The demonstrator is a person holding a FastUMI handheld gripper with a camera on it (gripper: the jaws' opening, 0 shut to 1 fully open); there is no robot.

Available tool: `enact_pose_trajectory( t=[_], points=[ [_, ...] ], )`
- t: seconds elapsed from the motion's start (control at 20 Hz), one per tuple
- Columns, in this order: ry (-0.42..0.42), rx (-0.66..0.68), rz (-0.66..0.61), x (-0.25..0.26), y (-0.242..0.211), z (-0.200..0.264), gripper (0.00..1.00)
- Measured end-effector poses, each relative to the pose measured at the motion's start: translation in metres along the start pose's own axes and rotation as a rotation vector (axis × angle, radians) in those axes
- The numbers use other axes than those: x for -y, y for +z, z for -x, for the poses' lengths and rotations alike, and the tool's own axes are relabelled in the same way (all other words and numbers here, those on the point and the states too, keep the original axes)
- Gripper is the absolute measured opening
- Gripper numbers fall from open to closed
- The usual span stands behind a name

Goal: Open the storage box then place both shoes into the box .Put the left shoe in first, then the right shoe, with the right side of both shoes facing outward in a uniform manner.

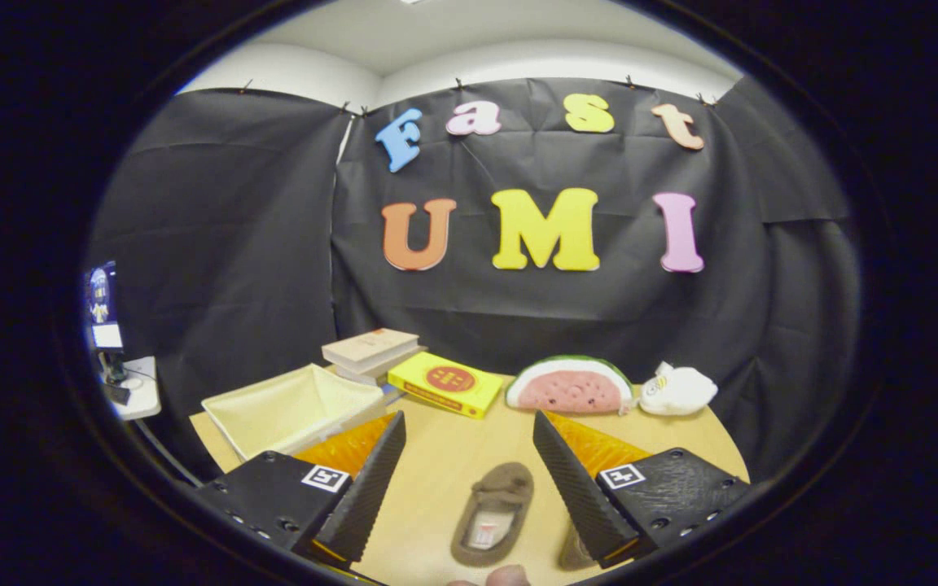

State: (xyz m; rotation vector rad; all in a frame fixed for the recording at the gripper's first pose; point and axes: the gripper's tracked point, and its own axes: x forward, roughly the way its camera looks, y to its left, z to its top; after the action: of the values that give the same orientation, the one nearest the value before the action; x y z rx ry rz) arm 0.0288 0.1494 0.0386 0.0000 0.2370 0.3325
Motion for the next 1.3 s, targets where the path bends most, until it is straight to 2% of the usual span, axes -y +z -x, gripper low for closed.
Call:
enact_pose_trajectory(
  t=[0.45,0.65,0.75,0.95,1.05,1.15,1.25,1.3],
  points=[
    [-0.092,-0.32,0.005,0.027,-0.116,-0.054,0.95],
    [-0.128,-0.436,-0.055,0.051,-0.152,-0.076,0.96],
    [-0.113,-0.502,-0.089,0.051,-0.17,-0.085,0.96],
    [-0.088,-0.612,-0.16,0.05,-0.198,-0.09,0.83],
    [-0.072,-0.654,-0.217,0.048,-0.206,-0.093,0.51],
    [-0.095,-0.647,-0.25,0.056,-0.2,-0.097,0.19],
    [-0.085,-0.642,-0.323,0.053,-0.199,-0.098,0.0],
    [-0.076,-0.642,-0.375,0.051,-0.199,-0.097,0.0]
  ],
)
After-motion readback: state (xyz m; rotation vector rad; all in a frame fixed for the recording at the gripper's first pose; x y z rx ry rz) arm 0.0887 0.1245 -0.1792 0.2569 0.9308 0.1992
